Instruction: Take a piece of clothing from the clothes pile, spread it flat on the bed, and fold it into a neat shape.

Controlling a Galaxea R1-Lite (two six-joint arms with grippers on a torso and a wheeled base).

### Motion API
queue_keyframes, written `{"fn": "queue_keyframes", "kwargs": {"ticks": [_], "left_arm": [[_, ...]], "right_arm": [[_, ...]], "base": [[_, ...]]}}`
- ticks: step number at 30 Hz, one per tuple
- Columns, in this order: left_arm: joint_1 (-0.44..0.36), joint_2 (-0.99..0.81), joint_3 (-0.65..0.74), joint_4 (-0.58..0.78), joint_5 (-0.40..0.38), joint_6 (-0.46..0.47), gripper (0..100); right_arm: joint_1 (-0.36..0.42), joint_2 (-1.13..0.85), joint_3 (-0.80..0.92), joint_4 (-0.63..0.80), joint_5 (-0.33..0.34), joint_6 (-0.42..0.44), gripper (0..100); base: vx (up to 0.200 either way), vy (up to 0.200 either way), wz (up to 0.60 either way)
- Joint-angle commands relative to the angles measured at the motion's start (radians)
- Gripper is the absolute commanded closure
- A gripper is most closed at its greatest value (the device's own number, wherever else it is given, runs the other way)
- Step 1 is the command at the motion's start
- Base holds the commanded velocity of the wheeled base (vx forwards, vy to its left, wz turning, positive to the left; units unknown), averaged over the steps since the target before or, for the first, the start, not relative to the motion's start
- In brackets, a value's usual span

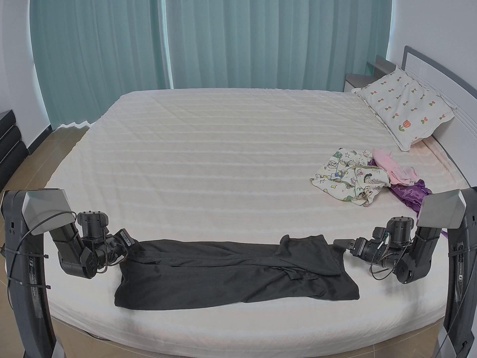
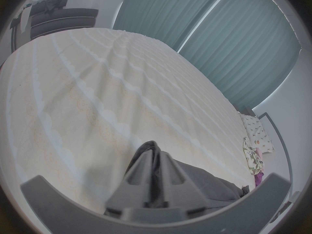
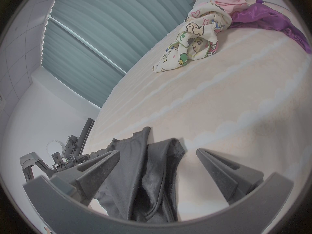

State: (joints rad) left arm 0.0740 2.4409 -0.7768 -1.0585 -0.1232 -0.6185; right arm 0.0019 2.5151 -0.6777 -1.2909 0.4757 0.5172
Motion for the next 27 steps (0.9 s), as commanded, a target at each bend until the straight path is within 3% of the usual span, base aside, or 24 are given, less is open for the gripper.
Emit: {"fn": "queue_keyframes", "kwargs": {"ticks": [1,10,11,17,27], "left_arm": [[0.001,0.02,-0.009,-0.006,0.007,-0.006,100],[0.012,0.014,-0.006,-0.043,0.01,-0.115,100],[0.015,0.014,-0.004,-0.043,0.01,-0.115,100],[0.015,0.017,-0.001,-0.044,0.01,-0.113,100],[0.03,0.021,0.002,-0.072,0.037,-0.115,100]], "right_arm": [[0.016,0.007,-0.016,0.001,-0.011,0.017,0],[0.046,0.019,-0.039,0.015,-0.037,0.04,0],[0.047,0.024,-0.053,0.018,-0.043,0.04,100],[0.047,0.056,-0.112,0.058,-0.112,0.04,100],[0.04,0.057,-0.174,0.039,-0.134,0.043,100]], "base": [[0.0,0.0,0.0],[0.0,0.0,0.0],[0.0,0.0,0.0],[0.0,0.0,0.0],[0.0,0.0,0.0]]}}
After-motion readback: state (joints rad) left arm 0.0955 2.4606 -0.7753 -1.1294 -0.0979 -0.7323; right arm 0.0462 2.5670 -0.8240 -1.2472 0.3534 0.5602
